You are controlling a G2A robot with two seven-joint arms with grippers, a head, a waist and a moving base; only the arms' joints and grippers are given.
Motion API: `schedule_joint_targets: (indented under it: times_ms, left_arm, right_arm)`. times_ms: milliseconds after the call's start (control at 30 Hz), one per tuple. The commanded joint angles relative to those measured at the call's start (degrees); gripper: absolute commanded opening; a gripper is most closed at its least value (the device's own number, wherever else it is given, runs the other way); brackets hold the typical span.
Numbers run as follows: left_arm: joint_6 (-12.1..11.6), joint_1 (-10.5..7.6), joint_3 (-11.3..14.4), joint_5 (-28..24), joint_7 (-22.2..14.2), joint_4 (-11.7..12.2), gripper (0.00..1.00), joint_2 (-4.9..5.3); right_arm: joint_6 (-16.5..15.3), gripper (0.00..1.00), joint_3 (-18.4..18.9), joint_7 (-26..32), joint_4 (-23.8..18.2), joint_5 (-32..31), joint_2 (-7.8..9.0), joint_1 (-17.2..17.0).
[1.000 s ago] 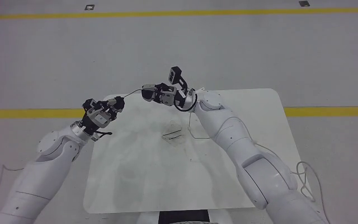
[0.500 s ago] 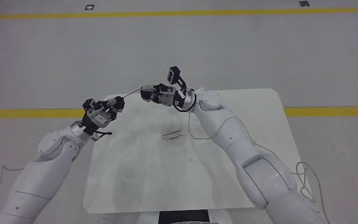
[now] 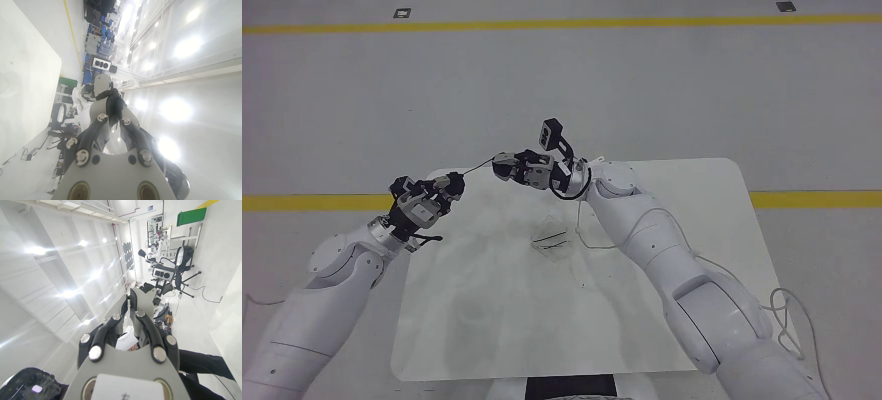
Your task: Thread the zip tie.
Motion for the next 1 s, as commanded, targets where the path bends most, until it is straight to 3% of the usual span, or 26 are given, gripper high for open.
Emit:
schedule_joint_targets:
  times_ms: [0,133,167,200,233,267,367,700,967]
  left_arm:
    - [0.0,0.00,0.0,0.0,0.0,0.0,0.00,0.00]
    - [0.0,0.00,0.0,0.0,0.0,0.0,0.00,0.00]
    - [0.0,0.00,0.0,0.0,0.0,0.0,0.06,0.00]
    - [0.0,0.00,0.0,0.0,0.0,0.0,0.42,0.00]
    - [0.0,0.00,0.0,0.0,0.0,0.0,0.68,0.00]
    - [0.0,0.00,0.0,0.0,0.0,0.0,1.00,0.00]
    - [-0.2,-0.01,0.1,-0.1,1.8,-0.5,1.00,-0.31]
    - [-1.3,-0.10,0.4,-0.4,1.7,-0.9,1.00,-1.36]
    - [-1.5,-0.20,0.5,0.3,2.5,-1.0,1.00,-1.47]
  right_arm:
    - [-0.1,0.00,0.0,0.0,0.1,0.0,0.01,0.0]
    - [-0.4,0.00,0.1,0.0,0.1,-0.3,0.07,0.0]
    - [-0.6,0.00,0.1,-0.1,0.0,-0.4,0.10,0.0]
    - [-0.7,0.00,0.1,-0.2,0.0,-0.5,0.12,0.0]
    - [-0.9,0.00,0.2,-0.4,-0.1,-0.5,0.15,-0.1]
    - [-1.0,0.00,0.3,-0.5,-0.2,-0.6,0.18,-0.2]
    - [-1.2,0.00,0.5,-0.9,-0.4,-0.7,0.32,-0.5]
    - [-0.1,0.00,-0.3,0.0,-3.4,0.3,-0.09,-2.3]
    - [0.0,0.00,-0.4,-0.3,-3.6,0.3,-0.09,-2.4]
